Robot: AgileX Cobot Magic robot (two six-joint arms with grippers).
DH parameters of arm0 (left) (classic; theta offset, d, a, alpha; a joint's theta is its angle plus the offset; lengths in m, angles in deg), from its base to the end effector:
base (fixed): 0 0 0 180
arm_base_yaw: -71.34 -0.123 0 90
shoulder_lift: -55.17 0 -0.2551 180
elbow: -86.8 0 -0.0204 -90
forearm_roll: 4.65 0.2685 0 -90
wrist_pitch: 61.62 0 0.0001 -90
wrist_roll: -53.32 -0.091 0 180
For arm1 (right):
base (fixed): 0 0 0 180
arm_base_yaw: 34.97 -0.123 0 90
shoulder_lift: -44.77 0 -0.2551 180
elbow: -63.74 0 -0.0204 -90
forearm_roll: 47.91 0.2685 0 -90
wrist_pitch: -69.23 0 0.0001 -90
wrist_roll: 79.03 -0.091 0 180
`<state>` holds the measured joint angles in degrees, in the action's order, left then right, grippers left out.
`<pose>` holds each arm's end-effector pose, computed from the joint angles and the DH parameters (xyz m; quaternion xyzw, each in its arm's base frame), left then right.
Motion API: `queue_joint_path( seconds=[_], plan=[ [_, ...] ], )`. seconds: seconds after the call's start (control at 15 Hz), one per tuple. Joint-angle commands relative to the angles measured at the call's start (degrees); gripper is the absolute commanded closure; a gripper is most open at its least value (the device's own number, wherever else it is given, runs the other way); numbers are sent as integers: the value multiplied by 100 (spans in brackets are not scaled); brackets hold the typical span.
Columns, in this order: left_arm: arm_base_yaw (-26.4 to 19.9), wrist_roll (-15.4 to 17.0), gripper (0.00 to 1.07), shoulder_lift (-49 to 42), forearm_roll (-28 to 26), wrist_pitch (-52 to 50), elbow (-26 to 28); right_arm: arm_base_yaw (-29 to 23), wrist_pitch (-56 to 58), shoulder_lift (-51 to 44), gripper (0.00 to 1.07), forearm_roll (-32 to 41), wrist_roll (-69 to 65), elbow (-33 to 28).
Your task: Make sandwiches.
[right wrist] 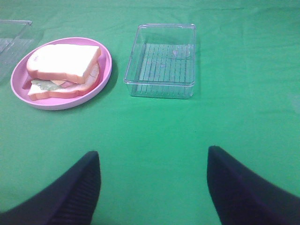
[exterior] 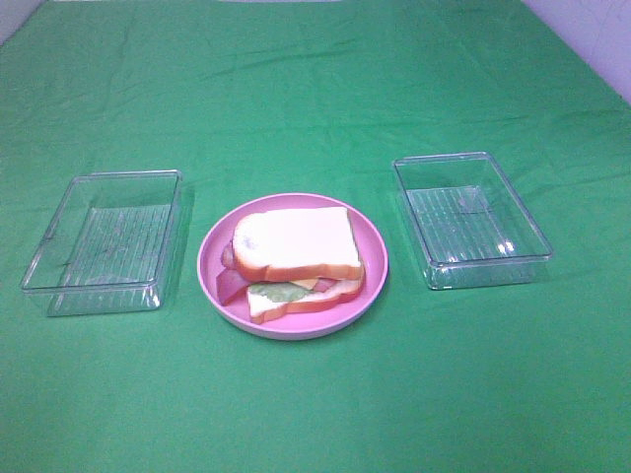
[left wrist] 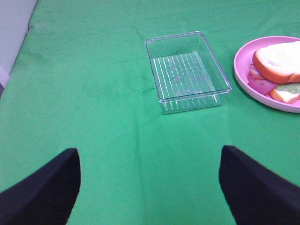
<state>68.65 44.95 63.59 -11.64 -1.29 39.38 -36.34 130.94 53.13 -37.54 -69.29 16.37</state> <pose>0.0401 -0.0078 0.2883 0.0444 0.8461 -0.0098 0.5311 0.0376 0.0153 0.2872 -0.0871 0.8467 0.0523 0.5223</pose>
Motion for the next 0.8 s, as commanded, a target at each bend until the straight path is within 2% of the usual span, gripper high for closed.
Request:
queue_joint_path(
  seconds=[0.07, 0.8],
  plan=[
    [69, 46, 29, -126, -11, -63, -6, 6, -63, -86, 45, 17, 69, 0],
    [69, 46, 29, -138, -11, -63, -6, 6, -63, -86, 45, 17, 69, 0]
  ],
)
